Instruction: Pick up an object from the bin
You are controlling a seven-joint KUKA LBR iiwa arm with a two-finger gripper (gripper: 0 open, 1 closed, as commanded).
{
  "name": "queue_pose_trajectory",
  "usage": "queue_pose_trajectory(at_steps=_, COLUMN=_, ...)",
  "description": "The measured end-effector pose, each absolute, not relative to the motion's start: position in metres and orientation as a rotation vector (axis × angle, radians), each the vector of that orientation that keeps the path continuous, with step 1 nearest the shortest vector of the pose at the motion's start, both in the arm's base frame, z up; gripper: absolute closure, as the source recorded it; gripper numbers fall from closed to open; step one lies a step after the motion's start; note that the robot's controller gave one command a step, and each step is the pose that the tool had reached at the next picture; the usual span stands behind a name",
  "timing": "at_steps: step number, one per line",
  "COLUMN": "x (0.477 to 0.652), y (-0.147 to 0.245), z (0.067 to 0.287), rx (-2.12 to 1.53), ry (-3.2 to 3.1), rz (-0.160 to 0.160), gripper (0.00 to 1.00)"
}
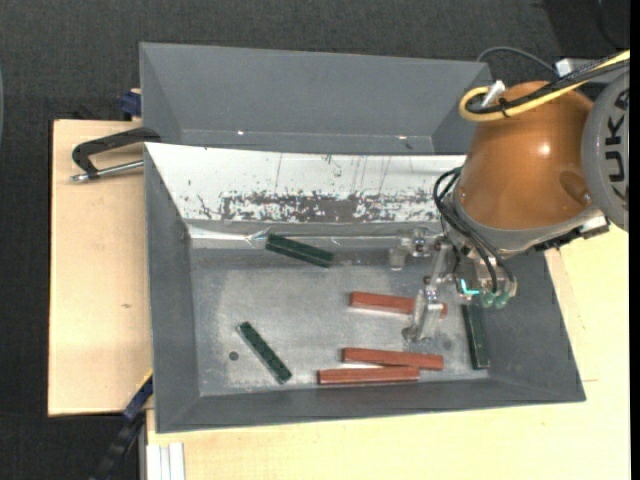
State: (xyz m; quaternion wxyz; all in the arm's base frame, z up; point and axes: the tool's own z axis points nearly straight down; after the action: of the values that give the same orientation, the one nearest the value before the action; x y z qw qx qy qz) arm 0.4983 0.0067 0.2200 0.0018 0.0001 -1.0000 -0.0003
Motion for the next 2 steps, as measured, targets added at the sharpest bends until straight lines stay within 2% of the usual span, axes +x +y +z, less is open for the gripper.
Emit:
queue_pose_trajectory(at_steps=1, x=0.499, y=0.007, z=0.222, rx=0.0, ry=-3.143, rz=-0.001, gripper=0.0)
queue_pose_trajectory(at_steps=2, x=0.514, y=-0.03, z=0.085, rx=-0.079, ry=-3.14, rz=-0.002, gripper=1.0)
